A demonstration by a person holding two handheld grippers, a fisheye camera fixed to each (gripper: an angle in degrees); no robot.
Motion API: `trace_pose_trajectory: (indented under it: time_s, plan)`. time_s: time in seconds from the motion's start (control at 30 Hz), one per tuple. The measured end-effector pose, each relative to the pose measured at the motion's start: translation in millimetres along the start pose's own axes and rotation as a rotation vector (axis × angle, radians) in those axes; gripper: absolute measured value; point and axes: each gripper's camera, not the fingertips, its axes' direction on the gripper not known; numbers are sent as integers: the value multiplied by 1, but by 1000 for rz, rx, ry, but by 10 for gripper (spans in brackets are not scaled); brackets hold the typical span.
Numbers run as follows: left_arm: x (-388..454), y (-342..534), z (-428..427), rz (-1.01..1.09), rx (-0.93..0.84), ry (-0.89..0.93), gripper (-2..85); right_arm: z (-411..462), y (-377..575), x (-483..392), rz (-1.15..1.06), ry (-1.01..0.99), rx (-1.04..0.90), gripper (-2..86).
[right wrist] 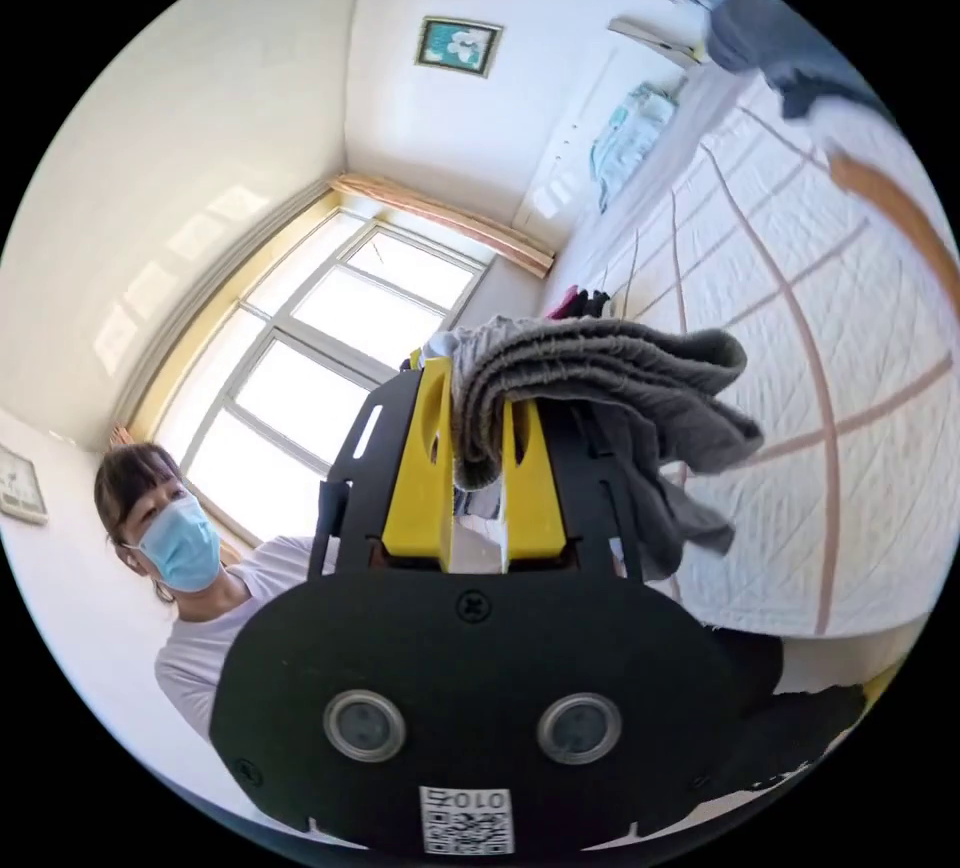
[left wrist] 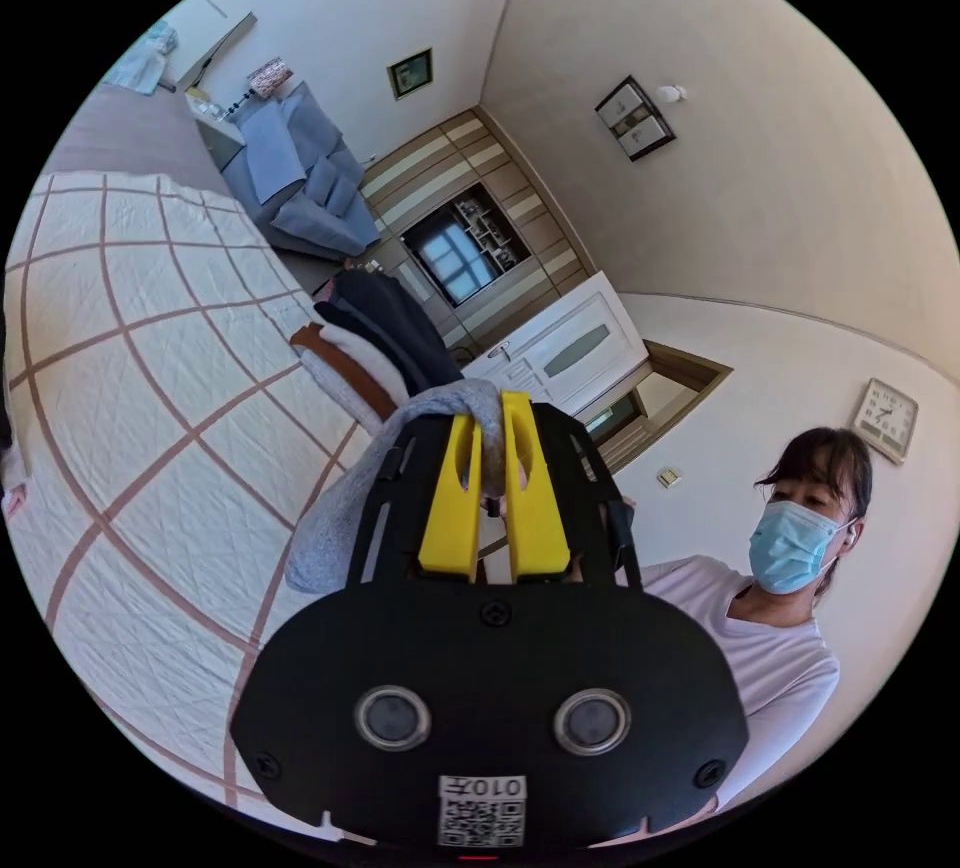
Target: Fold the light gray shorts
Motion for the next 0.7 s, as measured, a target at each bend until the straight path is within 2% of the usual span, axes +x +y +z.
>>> trace_pose_trajectory:
  time_s: [0.1, 0.2, 0.33, 0.37, 0.5, 0.7]
  plan:
    - [-3, 2, 0, 35, -47, -39, 68, 10, 1, -30, -63, 85, -14, 87]
    - [-60, 39, 10, -125, -103, -36, 67, 33, 27, 10, 64, 124, -59, 88]
    - [-171, 143, 25, -498, -175, -68, 63, 77, 112, 142, 506, 28, -101, 89]
    - [-182, 159, 26, -538, -173, -64, 63, 89, 141, 166, 587, 2, -104, 90]
    - [-209, 219, 15, -632, -134, -97, 57, 112, 197, 172, 577, 7, -71, 94]
    - [-220, 224, 20, -594, -136, -102, 52, 149, 218, 146, 362, 68, -14, 125]
